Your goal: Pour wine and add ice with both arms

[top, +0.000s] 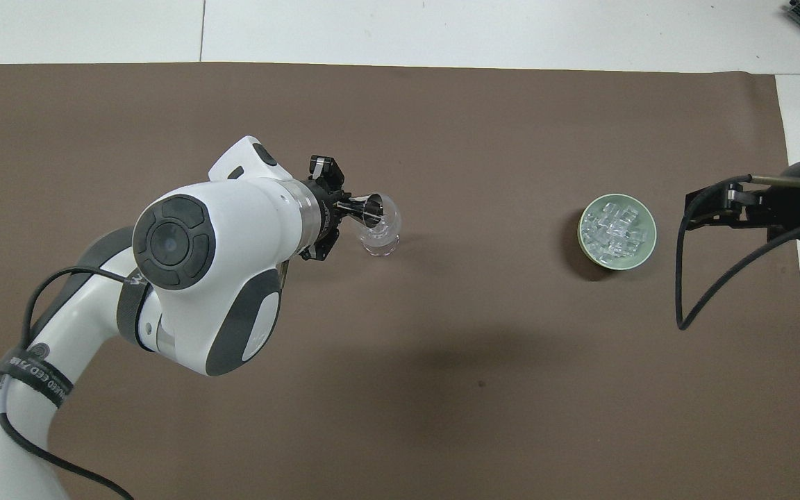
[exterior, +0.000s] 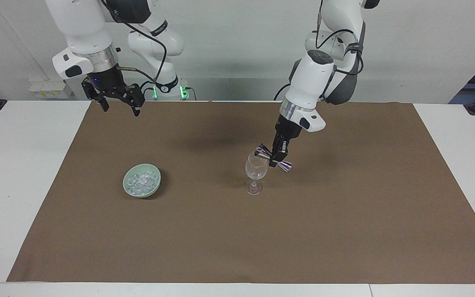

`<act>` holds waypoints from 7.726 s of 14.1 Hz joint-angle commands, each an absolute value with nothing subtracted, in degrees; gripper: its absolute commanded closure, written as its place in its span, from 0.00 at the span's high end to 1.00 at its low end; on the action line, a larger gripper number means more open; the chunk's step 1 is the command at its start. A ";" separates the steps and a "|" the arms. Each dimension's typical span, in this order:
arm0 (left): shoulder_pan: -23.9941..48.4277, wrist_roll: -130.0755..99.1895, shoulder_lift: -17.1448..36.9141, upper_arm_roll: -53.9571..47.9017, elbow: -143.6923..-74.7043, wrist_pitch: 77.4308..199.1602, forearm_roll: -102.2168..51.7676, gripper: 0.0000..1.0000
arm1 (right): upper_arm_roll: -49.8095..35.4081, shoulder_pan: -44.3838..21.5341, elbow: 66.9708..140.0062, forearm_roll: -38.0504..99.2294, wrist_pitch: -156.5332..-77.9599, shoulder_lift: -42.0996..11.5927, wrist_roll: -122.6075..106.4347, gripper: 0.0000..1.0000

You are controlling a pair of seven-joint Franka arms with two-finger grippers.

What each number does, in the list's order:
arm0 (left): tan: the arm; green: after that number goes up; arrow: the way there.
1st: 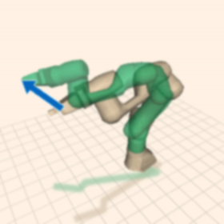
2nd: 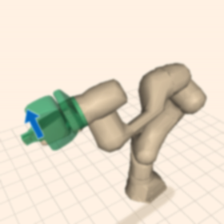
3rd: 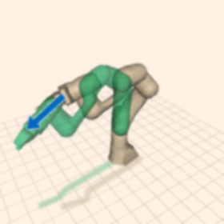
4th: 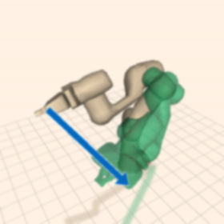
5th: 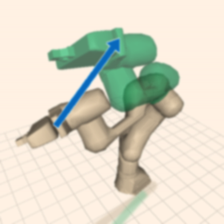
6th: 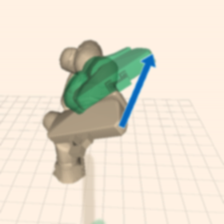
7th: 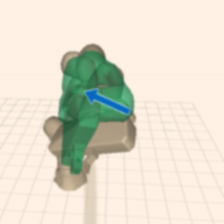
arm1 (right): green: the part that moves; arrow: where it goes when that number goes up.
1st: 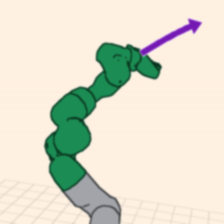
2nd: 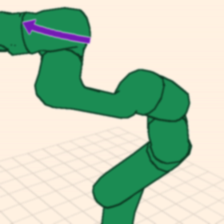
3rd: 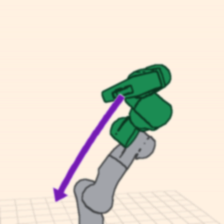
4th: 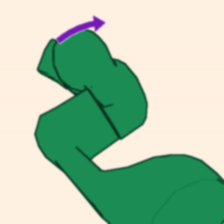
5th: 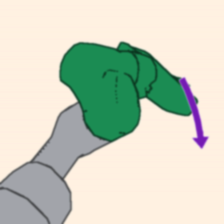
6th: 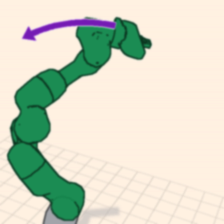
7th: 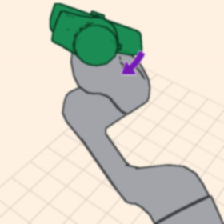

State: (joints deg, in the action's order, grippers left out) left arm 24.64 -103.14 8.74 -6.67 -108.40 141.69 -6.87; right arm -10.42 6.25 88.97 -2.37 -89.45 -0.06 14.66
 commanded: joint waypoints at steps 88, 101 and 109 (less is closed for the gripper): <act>32.25 -113.91 17.84 -5.71 -88.15 113.38 19.51 0.00 | -10.90 7.38 90.26 -1.14 -89.38 1.14 13.18 1.00; 32.96 -113.91 18.98 -5.63 -86.04 110.57 21.27 0.00 | -10.90 7.38 90.26 -1.14 -89.38 1.14 13.18 1.00; 33.49 -113.91 18.90 -5.63 -85.96 109.51 22.06 0.00 | -10.90 7.38 90.26 -1.14 -89.38 1.14 13.18 1.00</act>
State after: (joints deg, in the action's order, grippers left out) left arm 32.07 -112.93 17.68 -6.62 -88.39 111.63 20.74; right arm -10.42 6.25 88.97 -2.37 -89.45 -0.06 14.66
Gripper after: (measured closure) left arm 0.771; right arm 0.000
